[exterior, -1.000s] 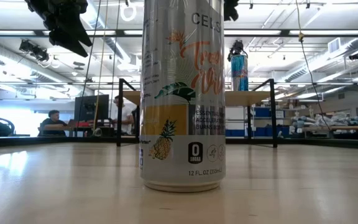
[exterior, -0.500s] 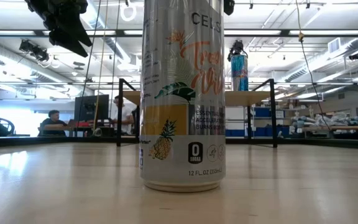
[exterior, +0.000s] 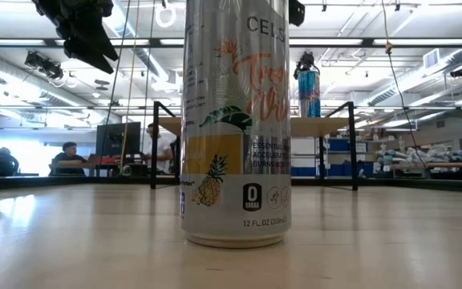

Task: Place canned beverage on shelf
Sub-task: Put the blue soda can aligned with the other blue soda can on the shelf

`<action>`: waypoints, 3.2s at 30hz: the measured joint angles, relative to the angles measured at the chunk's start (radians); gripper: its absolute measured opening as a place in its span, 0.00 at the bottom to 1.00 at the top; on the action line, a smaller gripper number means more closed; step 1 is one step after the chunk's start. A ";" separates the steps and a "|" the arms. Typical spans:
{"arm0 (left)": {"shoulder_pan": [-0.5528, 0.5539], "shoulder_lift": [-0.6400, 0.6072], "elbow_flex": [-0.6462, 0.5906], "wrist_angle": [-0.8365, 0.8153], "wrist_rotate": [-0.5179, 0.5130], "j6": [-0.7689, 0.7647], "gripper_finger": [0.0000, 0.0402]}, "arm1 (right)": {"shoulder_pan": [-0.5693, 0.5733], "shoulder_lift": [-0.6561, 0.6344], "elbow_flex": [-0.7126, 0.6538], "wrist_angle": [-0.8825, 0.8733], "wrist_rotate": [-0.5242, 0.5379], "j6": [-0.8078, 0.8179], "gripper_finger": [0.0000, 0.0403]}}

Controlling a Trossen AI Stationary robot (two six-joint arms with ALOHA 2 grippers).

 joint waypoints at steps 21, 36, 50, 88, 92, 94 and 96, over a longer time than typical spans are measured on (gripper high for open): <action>0.000 0.000 0.000 -0.043 0.000 0.002 0.78 | 0.123 0.000 -0.294 0.394 0.033 0.133 0.82; 0.000 0.000 0.000 -0.054 0.000 0.001 0.78 | 0.138 0.000 -0.468 0.635 0.068 0.178 0.82; 0.000 0.001 0.000 -0.053 0.000 0.017 0.78 | 0.149 0.000 -0.617 0.897 0.150 0.075 0.82; 0.000 0.002 -0.002 -0.049 0.001 0.009 0.78 | 0.147 0.164 -0.664 1.095 0.166 0.064 0.74; 0.000 0.002 -0.002 -0.049 0.001 0.009 0.78 | 0.147 0.164 -0.664 1.095 0.158 0.069 0.68; 0.000 0.002 -0.002 -0.049 0.001 0.009 0.78 | 0.146 0.164 -0.664 1.095 0.157 0.071 0.66; 0.000 0.002 -0.002 -0.049 0.001 0.009 0.78 | 0.146 0.164 -0.664 1.094 0.155 0.071 0.64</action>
